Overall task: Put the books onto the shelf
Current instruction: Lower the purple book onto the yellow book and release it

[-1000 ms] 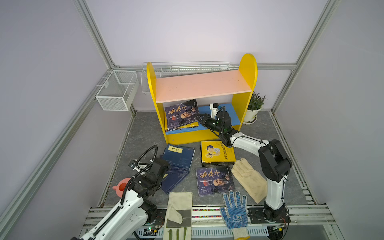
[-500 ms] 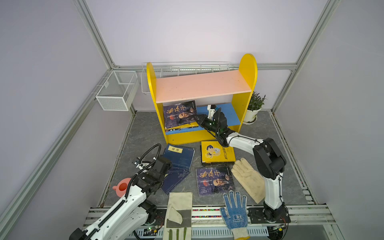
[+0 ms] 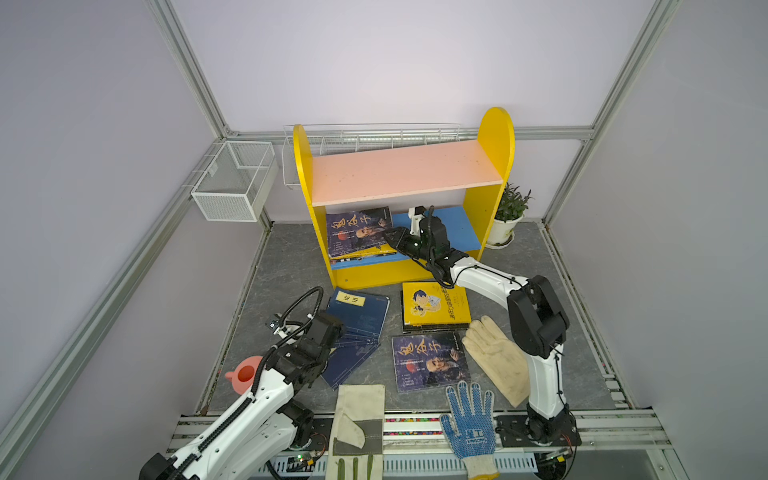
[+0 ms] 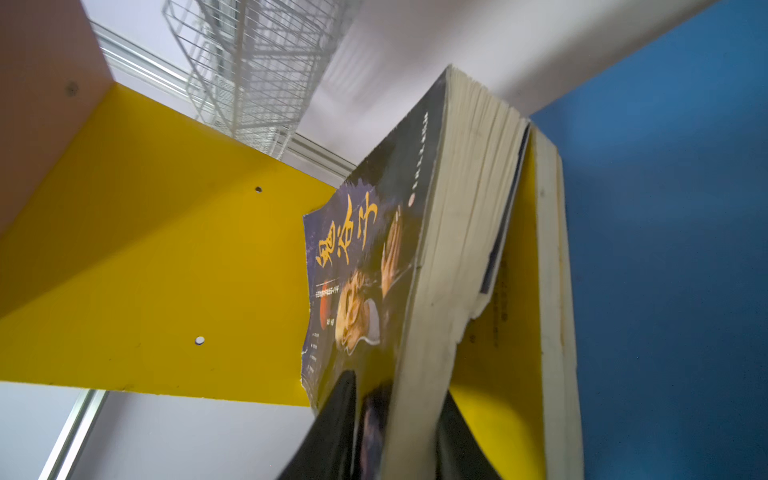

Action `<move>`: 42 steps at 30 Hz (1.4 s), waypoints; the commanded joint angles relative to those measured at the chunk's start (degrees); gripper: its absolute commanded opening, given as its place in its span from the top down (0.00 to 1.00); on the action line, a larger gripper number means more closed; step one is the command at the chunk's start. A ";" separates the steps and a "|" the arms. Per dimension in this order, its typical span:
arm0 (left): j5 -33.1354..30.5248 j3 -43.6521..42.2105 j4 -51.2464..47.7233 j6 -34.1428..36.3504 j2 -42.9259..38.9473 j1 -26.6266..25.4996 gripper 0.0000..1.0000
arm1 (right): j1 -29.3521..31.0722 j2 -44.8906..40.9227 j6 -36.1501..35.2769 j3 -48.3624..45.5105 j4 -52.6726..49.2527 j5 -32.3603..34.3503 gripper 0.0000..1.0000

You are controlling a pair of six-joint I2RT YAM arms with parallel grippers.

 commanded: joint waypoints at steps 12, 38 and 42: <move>0.12 1.53 -0.07 -0.01 -0.69 0.33 0.00 | 1.55 -1.15 -20.11 12.89 -23.59 9.14 0.39; 1.32 1.57 2.91 2.89 0.09 0.38 0.00 | 1.88 0.67 -25.61 13.53 -23.16 3.36 0.41; 1.64 1.77 5.21 5.23 0.74 0.36 0.00 | 2.48 1.57 -25.70 14.66 -22.56 2.53 0.41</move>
